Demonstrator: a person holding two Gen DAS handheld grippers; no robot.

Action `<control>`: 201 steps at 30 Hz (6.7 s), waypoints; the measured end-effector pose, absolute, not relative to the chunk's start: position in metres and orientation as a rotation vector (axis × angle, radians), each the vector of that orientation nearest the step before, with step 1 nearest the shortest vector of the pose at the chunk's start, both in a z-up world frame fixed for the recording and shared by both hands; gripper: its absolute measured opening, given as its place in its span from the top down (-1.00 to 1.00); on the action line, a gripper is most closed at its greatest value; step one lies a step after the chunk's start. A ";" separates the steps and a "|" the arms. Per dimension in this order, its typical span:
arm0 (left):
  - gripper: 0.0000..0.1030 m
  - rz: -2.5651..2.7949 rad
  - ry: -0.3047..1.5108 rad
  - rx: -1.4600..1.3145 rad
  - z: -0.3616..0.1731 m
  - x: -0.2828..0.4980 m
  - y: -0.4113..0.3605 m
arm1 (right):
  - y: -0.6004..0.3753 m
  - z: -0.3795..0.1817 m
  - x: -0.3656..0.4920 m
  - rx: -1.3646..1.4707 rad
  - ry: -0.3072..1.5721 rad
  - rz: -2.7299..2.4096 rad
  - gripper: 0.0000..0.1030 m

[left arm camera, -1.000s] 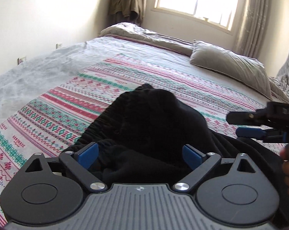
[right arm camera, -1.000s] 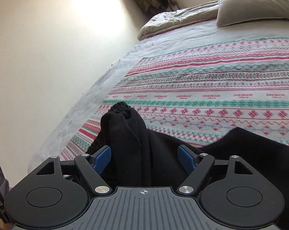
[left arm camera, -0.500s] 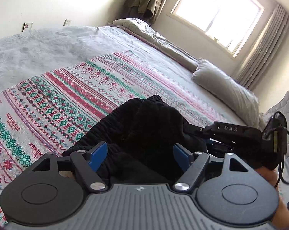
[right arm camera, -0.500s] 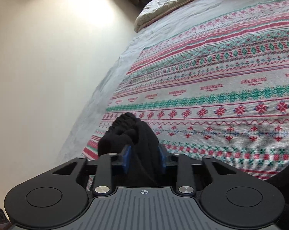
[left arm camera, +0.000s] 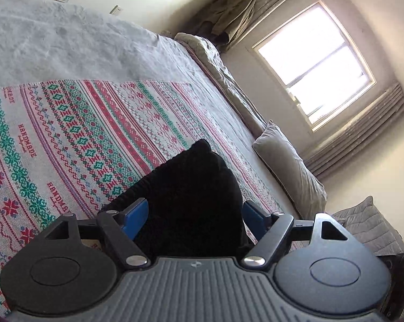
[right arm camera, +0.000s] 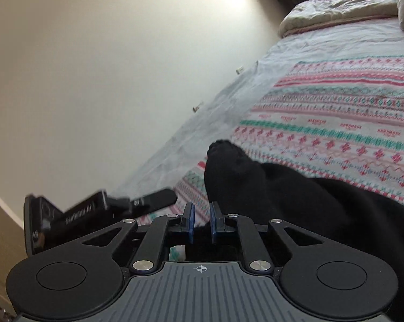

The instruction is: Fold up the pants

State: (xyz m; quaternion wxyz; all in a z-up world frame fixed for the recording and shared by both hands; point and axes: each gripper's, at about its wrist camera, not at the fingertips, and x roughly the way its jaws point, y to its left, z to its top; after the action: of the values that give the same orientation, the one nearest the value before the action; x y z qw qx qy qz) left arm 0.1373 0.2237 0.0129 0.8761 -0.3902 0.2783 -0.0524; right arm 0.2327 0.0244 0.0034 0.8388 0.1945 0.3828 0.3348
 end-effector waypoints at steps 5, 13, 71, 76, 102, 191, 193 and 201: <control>-0.68 -0.134 0.605 -0.781 0.012 0.141 0.216 | 0.045 -0.019 0.206 0.277 0.889 0.722 0.64; -0.46 -0.164 0.581 -0.748 0.014 0.158 0.196 | 0.007 0.006 0.148 0.036 0.732 0.555 0.17; -0.55 -0.411 0.649 -0.016 0.002 0.116 0.036 | -0.240 -0.011 -0.033 0.125 0.831 -0.274 -0.20; -0.55 -0.448 0.670 0.085 -0.018 0.128 0.000 | -0.298 -0.003 -0.078 0.161 0.792 -0.540 -0.24; -0.70 -0.392 0.668 0.228 -0.046 0.130 -0.030 | -0.416 -0.022 -0.180 0.723 0.657 -0.670 0.80; -0.71 -0.949 1.104 -0.815 -0.054 0.148 -0.068 | -0.150 -0.036 -0.012 -0.323 0.780 0.031 0.50; -0.77 -0.944 1.107 -0.796 -0.052 0.147 -0.071 | -0.152 -0.029 -0.017 -0.306 0.757 0.028 0.67; -0.73 -0.926 1.092 -0.867 -0.055 0.151 -0.081 | -0.161 -0.005 -0.037 -0.211 0.675 0.061 0.73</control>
State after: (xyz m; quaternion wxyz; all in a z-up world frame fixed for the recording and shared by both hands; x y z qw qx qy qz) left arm 0.1508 -0.0810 -0.0552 0.6697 -0.3844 0.4846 -0.4110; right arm -0.0365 -0.1609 -0.0053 0.9376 -0.1035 0.3305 0.0298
